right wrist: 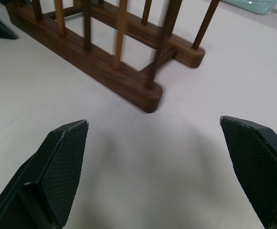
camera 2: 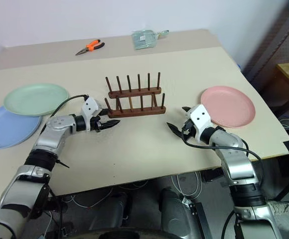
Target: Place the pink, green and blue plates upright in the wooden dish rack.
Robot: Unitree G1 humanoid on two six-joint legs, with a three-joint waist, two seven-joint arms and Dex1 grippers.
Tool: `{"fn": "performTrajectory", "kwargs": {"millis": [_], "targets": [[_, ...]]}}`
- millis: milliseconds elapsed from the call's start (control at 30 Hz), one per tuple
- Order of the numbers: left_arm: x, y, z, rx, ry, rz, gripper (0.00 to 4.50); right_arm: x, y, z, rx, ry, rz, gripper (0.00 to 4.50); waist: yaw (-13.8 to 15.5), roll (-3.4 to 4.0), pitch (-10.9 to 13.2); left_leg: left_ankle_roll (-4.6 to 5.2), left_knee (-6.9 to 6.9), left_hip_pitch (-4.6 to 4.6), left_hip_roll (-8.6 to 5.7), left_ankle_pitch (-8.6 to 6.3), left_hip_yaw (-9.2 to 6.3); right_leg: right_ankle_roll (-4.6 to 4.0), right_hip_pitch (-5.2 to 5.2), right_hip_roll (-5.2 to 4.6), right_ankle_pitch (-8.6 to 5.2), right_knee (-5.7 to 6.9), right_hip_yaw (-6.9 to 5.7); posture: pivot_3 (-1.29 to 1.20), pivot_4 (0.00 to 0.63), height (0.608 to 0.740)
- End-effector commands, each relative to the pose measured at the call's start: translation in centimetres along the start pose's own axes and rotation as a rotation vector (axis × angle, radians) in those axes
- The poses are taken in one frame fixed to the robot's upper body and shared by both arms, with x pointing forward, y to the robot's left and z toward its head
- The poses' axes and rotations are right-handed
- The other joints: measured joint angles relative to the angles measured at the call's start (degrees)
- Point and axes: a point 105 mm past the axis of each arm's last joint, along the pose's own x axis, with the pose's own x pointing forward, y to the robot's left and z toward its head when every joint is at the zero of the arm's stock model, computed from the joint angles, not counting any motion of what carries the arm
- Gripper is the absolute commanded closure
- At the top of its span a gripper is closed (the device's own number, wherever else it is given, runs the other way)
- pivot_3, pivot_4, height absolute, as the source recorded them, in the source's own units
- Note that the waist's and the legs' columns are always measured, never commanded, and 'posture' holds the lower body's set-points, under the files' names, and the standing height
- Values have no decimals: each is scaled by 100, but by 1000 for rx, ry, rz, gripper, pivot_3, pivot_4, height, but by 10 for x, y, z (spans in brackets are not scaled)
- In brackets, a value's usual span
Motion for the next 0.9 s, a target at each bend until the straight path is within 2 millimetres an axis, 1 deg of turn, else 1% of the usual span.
{"fn": "performTrajectory", "kwargs": {"millis": [33,67,100,200,300,367,433,500,533,567,633,667,700,733,767,833,867,900], "targets": [[6,-13,-13,-3,46,-60,3313,-4,-4,14,-34,-38,-23,0,-13,2,-1,0,6,0,0,0,1,-2,3,0,-1,0,1,0,150,739],[6,-15,-12,-2,40,-71,3688,-3,-3,13,-34,-37,-23,0,-22,2,-1,1,9,2,1,0,1,-3,5,-1,-1,1,1,0,150,739],[6,-20,-11,5,35,-95,3758,-3,-4,13,-34,-34,-25,0,-27,2,-1,1,11,3,2,0,1,-3,5,-1,-1,1,2,0,150,739],[0,-37,-6,47,20,-183,3756,-6,-12,10,-42,-20,-46,0,-32,3,-2,7,8,3,4,-4,1,0,4,0,-1,3,2,0,150,739],[-9,-54,1,91,6,-263,3756,-13,-22,7,-53,1,-73,0,-32,4,-1,11,8,2,8,-7,1,1,3,0,-1,0,2,0,150,739],[-14,-61,5,98,-2,-294,3756,-17,-26,6,-60,12,-78,0,-24,4,-1,11,8,1,12,-7,1,-2,3,-1,-3,0,3,0,150,739],[-17,-63,6,97,9,-305,3756,-21,-30,4,-66,28,-83,0,-24,4,-1,11,9,0,13,-7,1,-18,3,-1,-12,0,4,0,150,739],[-18,-57,3,97,34,-268,2724,-25,-33,0,-76,52,-87,0,-28,4,-1,11,11,0,12,-7,1,-19,3,0,-13,0,3,0,150,739],[-19,-51,-1,102,56,-233,2410,-28,-35,-3,-83,69,-88,0,-26,4,-1,11,11,0,12,-7,2,-19,3,0,-13,1,3,0,150,739],[-21,-46,-5,101,75,-198,1998,-31,-37,-6,-86,83,-90,0,-25,4,-1,11,11,-1,12,-8,1,-19,3,0,-13,0,3,0,150,739],[-27,-39,-12,86,107,-144,981,-36,-39,-10,-84,103,-89,0,-28,4,-1,11,11,0,11,-8,2,-18,3,0,-13,0,3,0,150,739],[-29,-38,-14,79,115,-131,981,-38,-39,-11,-83,107,-85,0,-34,4,-1,11,11,0,11,-8,2,-18,3,0,-13,1,3,0,150,739],[-41,-36,-22,50,142,-97,981,-40,-34,-11,-81,111,-51,0,-46,5,-1,11,11,1,11,-8,2,-18,3,1,-12,1,3,0,150,739],[-49,-35,-27,31,162,-74,933,-41,-29,-11,-80,112,-26,509,-76,6,-2,12,9,4,12,-8,5,-17,3,2,-12,2,4,0,150,739],[-60,-38,-32,20,186,-64,1196,-42,-22,-10,-81,115,11,829,-100,6,-2,17,7,8,15,-11,8,-17,2,4,-12,2,6,0,150,739],[-74,-48,-36,-7,201,-70,1897,-42,-10,-10,-82,118,64,1761,-155,8,-3,35,0,25,30,-21,17,-18,5,13,-13,8,12,0,150,739],[-77,-58,-34,-38,188,-91,2454,-40,-3,-10,-78,117,90,2354,-197,12,-5,36,-1,28,39,-22,18,-21,5,16,-15,10,13,0,150,739],[-77,-67,-31,-72,170,-115,2888,-39,3,-10,-72,116,112,2845,-205,14,-7,36,-5,34,50,-23,24,-23,5,20,-18,10,14,0,150,739]]}}
